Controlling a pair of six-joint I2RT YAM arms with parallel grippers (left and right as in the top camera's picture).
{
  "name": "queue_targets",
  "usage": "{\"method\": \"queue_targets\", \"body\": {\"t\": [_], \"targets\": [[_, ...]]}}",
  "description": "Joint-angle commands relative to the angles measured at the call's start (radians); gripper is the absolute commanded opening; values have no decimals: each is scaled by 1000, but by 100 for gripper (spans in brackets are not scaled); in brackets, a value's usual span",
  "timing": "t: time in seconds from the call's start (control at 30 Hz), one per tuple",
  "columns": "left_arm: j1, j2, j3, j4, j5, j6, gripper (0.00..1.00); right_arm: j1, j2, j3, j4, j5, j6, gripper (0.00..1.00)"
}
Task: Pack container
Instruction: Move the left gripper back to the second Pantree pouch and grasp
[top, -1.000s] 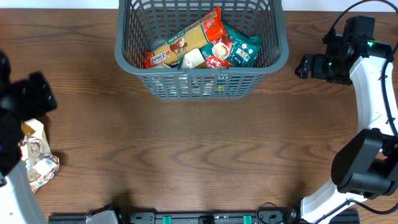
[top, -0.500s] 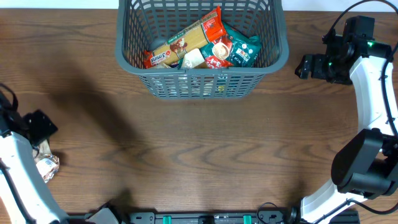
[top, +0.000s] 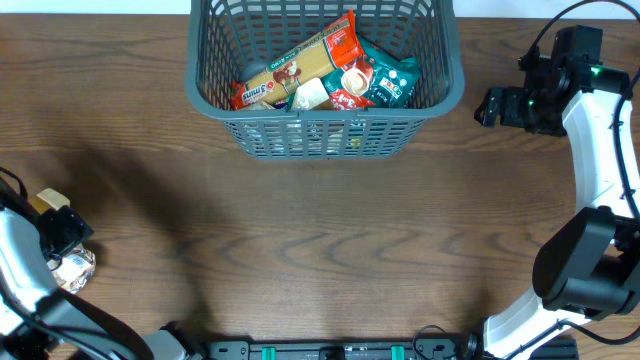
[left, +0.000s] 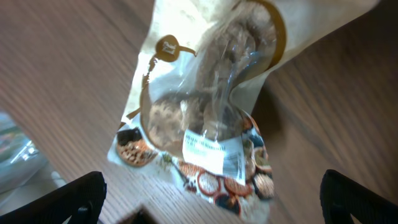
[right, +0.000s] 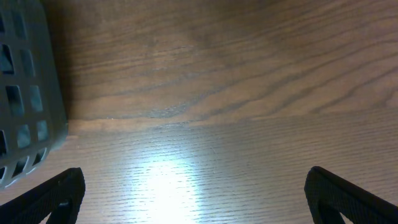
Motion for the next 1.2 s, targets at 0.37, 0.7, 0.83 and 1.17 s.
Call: {"method": "queue_targets", "body": {"t": [0.37, 0.7, 0.83, 1.17], "targets": [[5, 256, -5, 175, 30, 148, 98, 13, -6, -3, -5, -5, -17, 99], [5, 390, -5, 247, 48, 147, 96, 12, -6, -3, -5, -4, -18, 99], [5, 396, -5, 237, 75, 147, 54, 12, -6, -3, -9, -4, -18, 99], [2, 389, 9, 174, 245, 135, 6, 12, -6, -3, -19, -4, -17, 99]]}}
